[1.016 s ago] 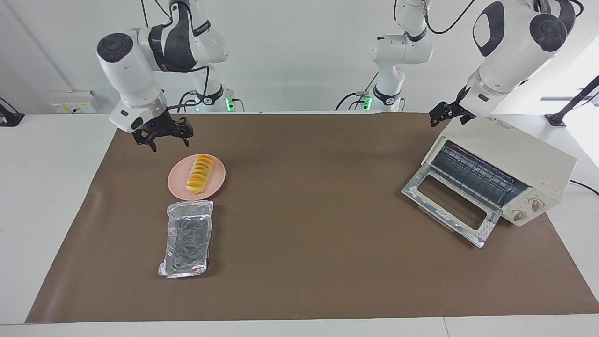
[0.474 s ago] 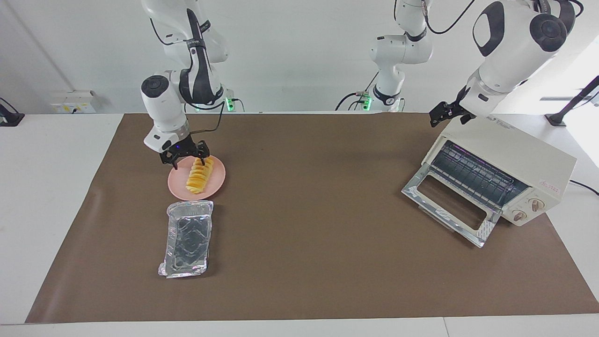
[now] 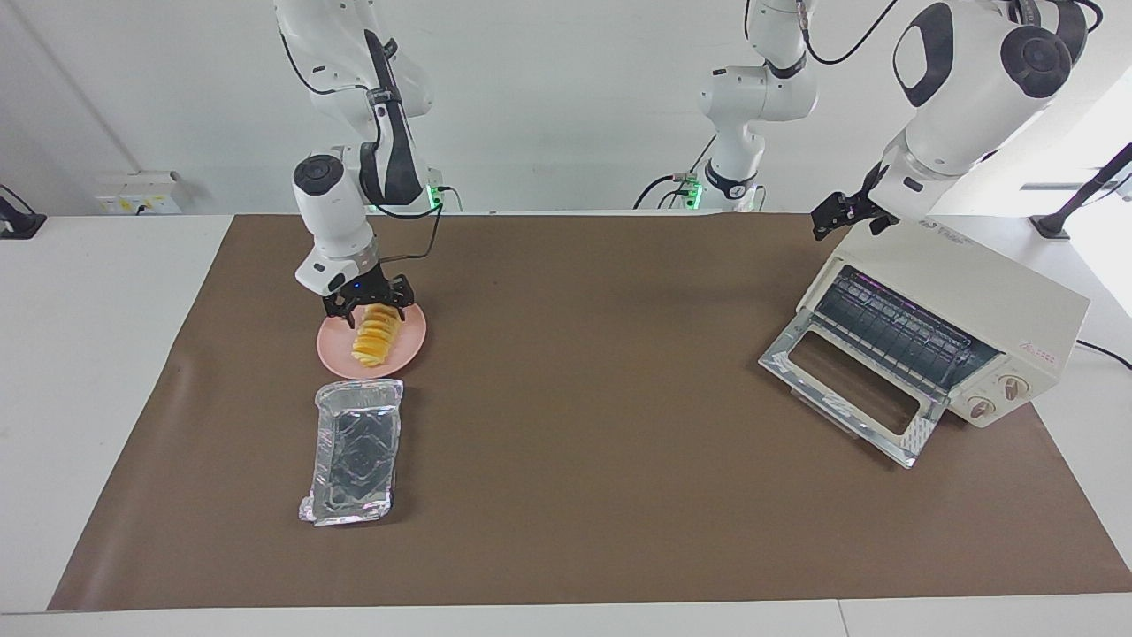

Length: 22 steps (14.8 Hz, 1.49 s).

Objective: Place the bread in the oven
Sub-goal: 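Reach the right gripper to the orange bread slices on the pink plate, then lift the bread slices with the right gripper into the foil tray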

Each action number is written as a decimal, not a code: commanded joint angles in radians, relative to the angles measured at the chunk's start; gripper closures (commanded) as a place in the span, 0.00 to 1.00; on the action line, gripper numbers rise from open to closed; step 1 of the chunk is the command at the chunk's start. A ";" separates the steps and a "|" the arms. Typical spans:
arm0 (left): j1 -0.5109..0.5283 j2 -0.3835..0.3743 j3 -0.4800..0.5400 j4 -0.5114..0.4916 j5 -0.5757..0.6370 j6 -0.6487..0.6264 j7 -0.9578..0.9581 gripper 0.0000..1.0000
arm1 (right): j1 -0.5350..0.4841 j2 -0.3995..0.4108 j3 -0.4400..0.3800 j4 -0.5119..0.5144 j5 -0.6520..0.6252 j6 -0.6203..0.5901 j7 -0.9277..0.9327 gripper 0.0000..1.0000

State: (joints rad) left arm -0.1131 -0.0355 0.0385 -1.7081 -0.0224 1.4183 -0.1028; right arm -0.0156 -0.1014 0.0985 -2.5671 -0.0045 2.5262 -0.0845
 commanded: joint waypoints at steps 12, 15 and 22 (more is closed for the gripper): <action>0.007 -0.014 -0.005 -0.008 0.007 0.008 0.002 0.00 | 0.028 0.019 0.003 0.030 0.015 0.049 0.054 1.00; 0.007 -0.014 -0.003 -0.008 0.007 0.010 0.002 0.00 | 0.022 0.031 0.001 0.228 0.015 -0.220 0.049 1.00; 0.007 -0.014 -0.005 -0.008 0.007 0.010 0.002 0.00 | -0.010 0.400 -0.002 0.929 -0.021 -0.527 -0.073 1.00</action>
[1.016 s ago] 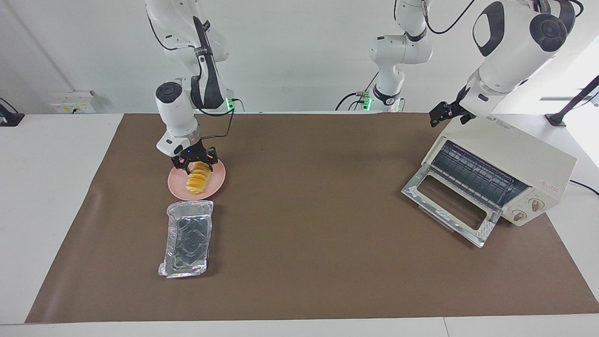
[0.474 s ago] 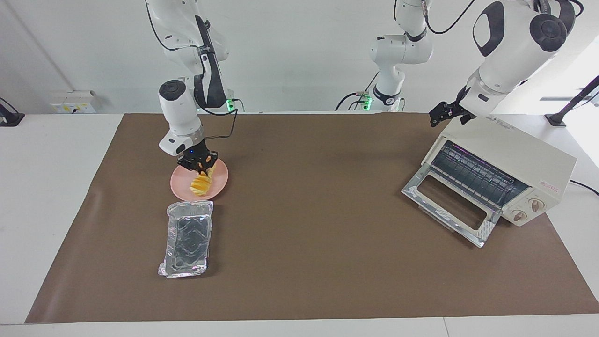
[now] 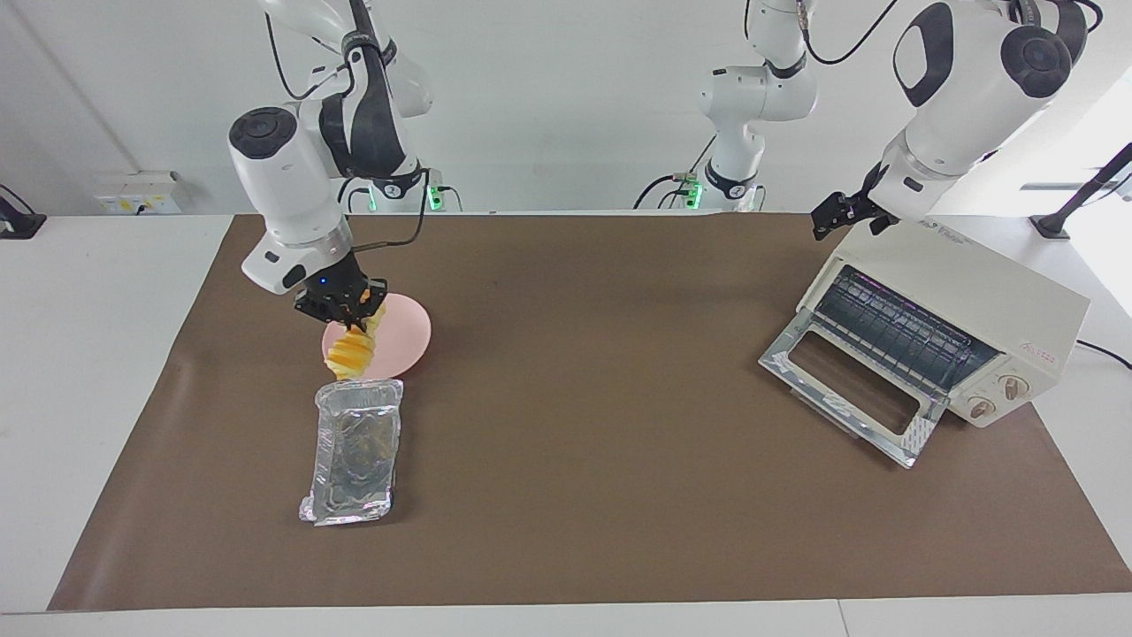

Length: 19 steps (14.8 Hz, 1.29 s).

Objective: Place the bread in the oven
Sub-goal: 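Lift the bread slices with the right gripper into the foil tray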

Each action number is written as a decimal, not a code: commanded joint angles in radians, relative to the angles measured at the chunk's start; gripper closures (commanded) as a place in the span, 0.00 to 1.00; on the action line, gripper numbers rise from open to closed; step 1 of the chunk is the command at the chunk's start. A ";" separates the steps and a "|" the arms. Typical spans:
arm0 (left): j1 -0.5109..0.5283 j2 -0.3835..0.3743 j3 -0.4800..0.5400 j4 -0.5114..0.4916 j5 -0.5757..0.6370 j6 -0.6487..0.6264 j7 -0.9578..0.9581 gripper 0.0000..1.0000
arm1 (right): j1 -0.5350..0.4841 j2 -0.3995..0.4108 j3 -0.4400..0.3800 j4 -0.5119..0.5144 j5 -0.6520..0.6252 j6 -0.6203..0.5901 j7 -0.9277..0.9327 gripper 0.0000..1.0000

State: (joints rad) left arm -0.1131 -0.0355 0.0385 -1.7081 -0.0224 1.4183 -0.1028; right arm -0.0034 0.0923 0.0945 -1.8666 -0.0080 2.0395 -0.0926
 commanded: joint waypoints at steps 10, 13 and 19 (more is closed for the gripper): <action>0.007 -0.014 -0.005 -0.008 0.007 0.008 0.002 0.00 | 0.005 0.485 0.002 0.302 -0.073 0.210 -0.071 1.00; 0.007 -0.014 -0.005 -0.008 0.007 0.008 0.002 0.00 | -0.012 0.466 0.002 0.257 -0.070 0.234 -0.067 0.65; 0.007 -0.014 -0.005 -0.008 0.007 0.010 0.003 0.00 | -0.035 0.448 0.002 0.397 -0.072 0.006 -0.073 0.00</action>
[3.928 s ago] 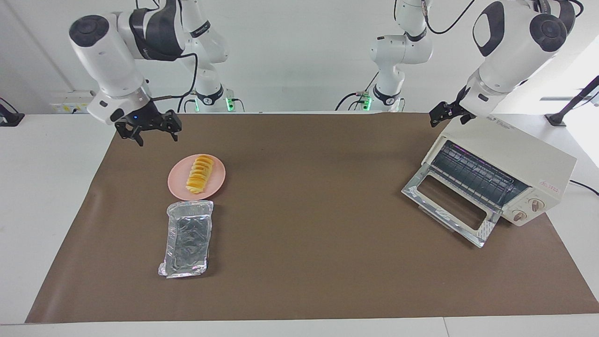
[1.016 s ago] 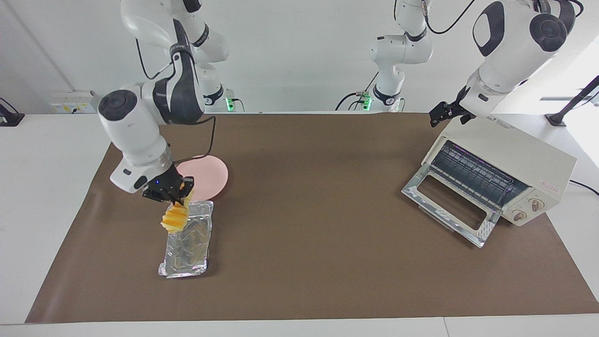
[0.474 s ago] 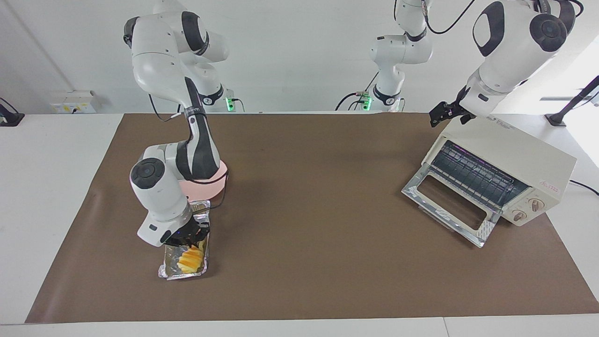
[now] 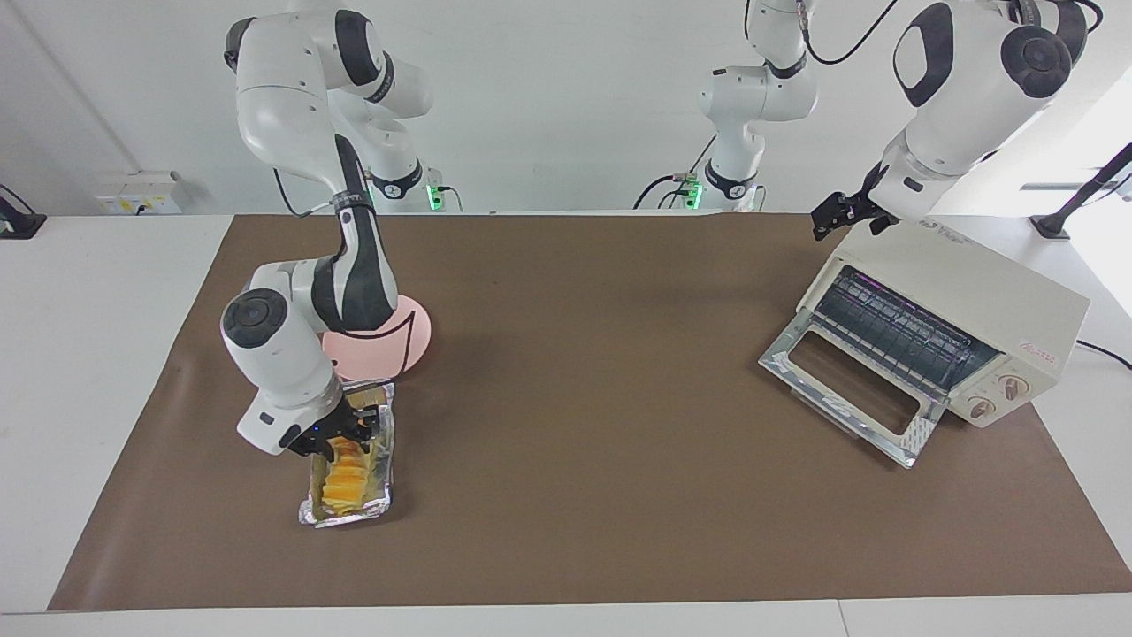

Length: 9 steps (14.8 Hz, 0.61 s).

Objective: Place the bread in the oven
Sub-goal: 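Lift the bread slices with the right gripper into the foil tray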

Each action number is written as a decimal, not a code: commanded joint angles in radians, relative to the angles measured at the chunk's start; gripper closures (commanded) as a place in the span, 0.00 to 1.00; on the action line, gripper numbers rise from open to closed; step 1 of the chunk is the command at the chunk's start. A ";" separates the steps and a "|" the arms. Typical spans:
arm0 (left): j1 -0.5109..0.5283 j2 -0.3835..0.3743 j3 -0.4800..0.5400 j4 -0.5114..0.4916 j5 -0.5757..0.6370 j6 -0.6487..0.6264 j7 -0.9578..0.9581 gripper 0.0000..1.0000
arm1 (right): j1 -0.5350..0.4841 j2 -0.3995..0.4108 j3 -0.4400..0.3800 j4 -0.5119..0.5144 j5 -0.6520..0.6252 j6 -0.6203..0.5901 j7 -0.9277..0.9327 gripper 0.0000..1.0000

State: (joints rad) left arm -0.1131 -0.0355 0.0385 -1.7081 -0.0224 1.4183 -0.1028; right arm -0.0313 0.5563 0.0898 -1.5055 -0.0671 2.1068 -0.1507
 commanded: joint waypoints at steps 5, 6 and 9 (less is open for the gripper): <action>0.007 -0.014 -0.005 -0.008 0.007 0.010 0.002 0.00 | -0.062 -0.012 0.002 -0.001 -0.051 0.036 -0.159 0.00; 0.007 -0.014 -0.005 -0.008 0.007 0.010 0.002 0.00 | -0.083 -0.010 0.002 -0.033 -0.059 0.088 -0.186 0.00; 0.007 -0.014 -0.003 -0.007 0.007 0.010 0.003 0.00 | -0.088 -0.009 0.002 -0.096 -0.057 0.176 -0.208 0.04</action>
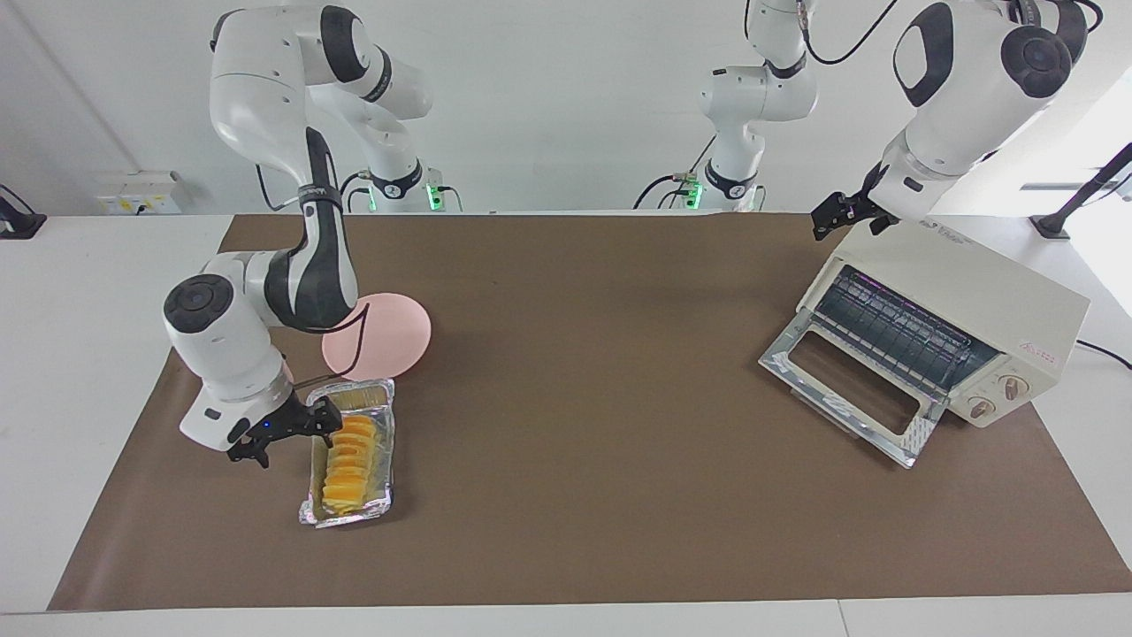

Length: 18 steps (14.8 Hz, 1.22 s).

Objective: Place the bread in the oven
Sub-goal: 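Lift the bread slices with the right gripper into the foil tray, then grasp the foil tray with the right gripper and slide it toward the oven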

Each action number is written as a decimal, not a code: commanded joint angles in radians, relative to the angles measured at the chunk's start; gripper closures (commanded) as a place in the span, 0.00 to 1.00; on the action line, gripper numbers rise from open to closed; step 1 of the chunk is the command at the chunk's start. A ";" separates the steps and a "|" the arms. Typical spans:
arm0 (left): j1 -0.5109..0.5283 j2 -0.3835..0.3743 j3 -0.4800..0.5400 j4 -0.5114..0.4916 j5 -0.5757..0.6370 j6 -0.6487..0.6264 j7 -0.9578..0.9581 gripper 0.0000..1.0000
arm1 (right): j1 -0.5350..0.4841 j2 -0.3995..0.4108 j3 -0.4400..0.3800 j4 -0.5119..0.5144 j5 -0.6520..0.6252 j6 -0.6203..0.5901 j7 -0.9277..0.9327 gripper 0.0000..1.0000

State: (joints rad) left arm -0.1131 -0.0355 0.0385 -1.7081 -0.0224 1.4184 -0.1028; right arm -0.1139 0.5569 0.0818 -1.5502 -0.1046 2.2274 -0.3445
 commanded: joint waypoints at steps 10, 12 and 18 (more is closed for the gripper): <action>0.007 -0.014 -0.005 -0.008 0.007 0.008 0.002 0.00 | 0.003 -0.017 0.012 -0.123 -0.015 0.129 0.038 1.00; 0.007 -0.014 -0.005 -0.007 0.007 0.008 0.002 0.00 | 0.003 -0.018 0.013 -0.098 -0.015 0.082 0.038 1.00; 0.007 -0.014 -0.005 -0.008 0.007 0.010 0.003 0.00 | 0.127 -0.031 0.022 0.247 0.012 -0.458 0.216 1.00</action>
State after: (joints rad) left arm -0.1131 -0.0355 0.0385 -1.7081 -0.0224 1.4184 -0.1028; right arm -0.0510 0.5245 0.1017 -1.4238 -0.1007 1.9271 -0.2427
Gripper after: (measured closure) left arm 0.000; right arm 0.982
